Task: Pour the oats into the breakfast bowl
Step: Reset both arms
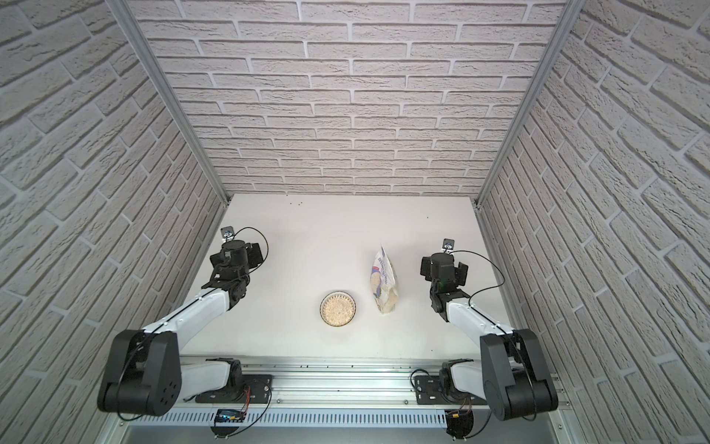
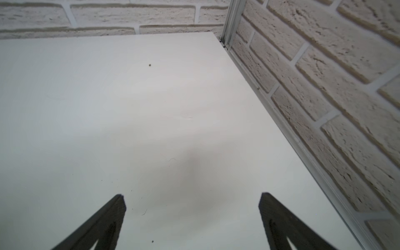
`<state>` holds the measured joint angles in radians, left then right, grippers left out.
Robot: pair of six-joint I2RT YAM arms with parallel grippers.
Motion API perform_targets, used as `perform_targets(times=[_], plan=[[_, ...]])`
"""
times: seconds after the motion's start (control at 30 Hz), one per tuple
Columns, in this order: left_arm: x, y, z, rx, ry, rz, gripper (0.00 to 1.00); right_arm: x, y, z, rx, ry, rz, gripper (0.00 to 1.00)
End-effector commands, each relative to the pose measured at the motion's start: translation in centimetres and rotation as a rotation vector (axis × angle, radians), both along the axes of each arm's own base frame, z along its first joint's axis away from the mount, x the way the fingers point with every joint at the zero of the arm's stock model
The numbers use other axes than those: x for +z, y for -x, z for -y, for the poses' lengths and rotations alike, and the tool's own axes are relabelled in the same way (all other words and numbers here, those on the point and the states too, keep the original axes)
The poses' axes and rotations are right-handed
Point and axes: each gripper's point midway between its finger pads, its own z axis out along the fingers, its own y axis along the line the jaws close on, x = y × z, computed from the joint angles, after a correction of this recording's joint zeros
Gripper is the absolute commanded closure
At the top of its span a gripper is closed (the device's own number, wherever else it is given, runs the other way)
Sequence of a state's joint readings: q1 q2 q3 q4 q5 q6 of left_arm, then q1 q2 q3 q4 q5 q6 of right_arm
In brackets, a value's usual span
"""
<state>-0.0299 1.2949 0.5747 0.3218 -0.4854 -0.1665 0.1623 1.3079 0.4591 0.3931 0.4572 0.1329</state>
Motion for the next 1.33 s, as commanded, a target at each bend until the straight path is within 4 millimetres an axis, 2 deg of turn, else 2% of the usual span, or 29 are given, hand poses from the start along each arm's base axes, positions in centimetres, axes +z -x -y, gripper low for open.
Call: perform_targets(times=[0.0,0.2,0.27,0.37,0.5,0.57,0.6,0.67,1.3], plan=[[-0.5,-0.7,-0.6,-0.004,-0.044,0.042,0.02,1.4,-1.5,-0.2,0.024,0.010,0.121,0.00],[-3.8,-1.1,-1.8,0.004,0.002,0.045,0.02,0.6,-3.2,-1.0,0.081,0.032,0.137,0.01],[-4.4,-1.4,-1.4,-0.029,0.026,0.046,0.02,0.4,-3.6,-0.9,0.080,0.026,0.144,0.01],[-4.4,-1.5,-0.8,-0.072,0.030,0.062,0.02,0.1,-3.1,-0.9,0.097,0.009,0.150,0.01],[-5.4,-1.5,0.6,-0.184,0.051,0.115,0.02,-1.0,-3.0,-1.8,0.200,-0.051,0.199,0.01],[-5.5,-0.9,0.3,-0.168,0.063,0.121,0.02,-0.8,-3.7,-1.6,0.189,-0.065,0.162,0.01],[-5.3,-1.1,0.4,-0.173,0.057,0.133,0.02,-1.5,-3.5,-1.5,0.196,-0.079,0.138,0.01],[-5.4,-1.2,0.3,-0.166,0.049,0.121,0.02,-1.1,-3.8,-1.4,0.197,-0.083,0.165,0.01],[-5.5,-1.2,0.4,-0.164,0.046,0.112,0.02,-1.4,-3.7,-1.3,0.203,-0.097,0.138,0.01]])
